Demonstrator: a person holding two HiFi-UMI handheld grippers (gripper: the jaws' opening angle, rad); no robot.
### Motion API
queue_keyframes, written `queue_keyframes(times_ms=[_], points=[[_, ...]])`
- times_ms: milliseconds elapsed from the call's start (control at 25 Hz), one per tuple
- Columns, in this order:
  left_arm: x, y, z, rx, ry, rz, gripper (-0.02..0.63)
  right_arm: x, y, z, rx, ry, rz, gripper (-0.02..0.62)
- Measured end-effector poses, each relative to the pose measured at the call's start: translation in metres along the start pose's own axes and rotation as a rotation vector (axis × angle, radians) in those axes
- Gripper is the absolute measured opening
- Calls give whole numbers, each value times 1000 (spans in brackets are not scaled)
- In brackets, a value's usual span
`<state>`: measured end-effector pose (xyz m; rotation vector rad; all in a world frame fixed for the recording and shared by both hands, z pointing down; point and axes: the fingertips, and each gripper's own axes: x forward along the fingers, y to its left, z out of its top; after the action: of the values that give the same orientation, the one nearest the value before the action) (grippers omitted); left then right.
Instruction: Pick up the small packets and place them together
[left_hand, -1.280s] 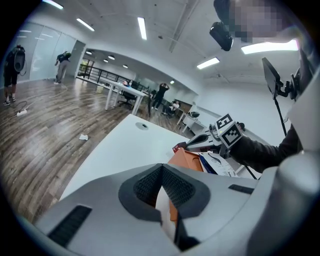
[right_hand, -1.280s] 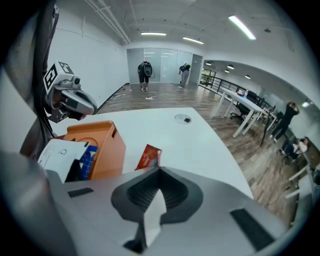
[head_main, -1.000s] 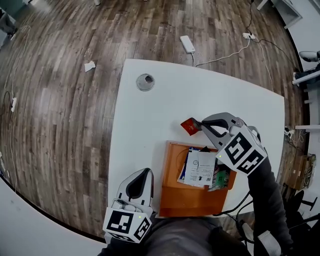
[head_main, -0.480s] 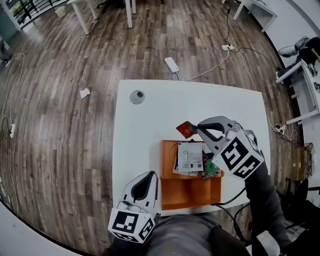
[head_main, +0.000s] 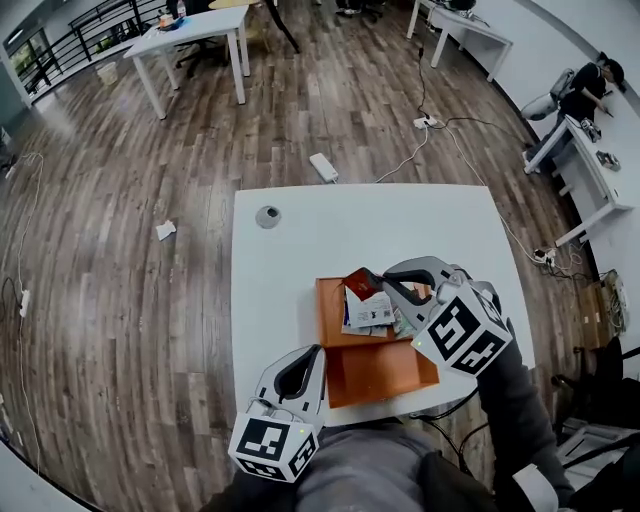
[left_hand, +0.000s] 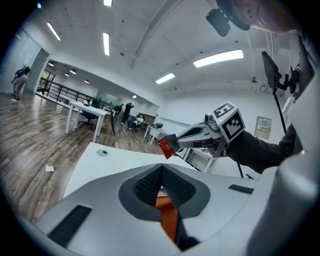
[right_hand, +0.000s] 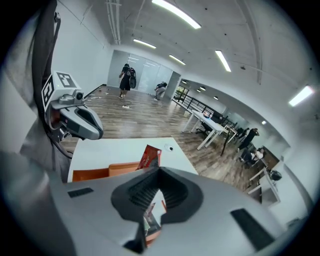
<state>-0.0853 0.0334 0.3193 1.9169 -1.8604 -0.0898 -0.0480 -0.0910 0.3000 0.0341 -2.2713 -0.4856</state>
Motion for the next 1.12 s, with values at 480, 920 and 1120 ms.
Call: queue_keyframes(times_ms=[480, 920, 1120], points=[[-2, -5, -4, 23, 17, -26, 0, 0, 21, -3, 50, -23, 17, 8], [20, 0, -14, -18, 70, -23, 0, 28, 26, -34, 118, 21, 84, 8], [31, 7, -21, -33, 94, -14, 0, 42, 25, -46, 112, 49, 92, 8]])
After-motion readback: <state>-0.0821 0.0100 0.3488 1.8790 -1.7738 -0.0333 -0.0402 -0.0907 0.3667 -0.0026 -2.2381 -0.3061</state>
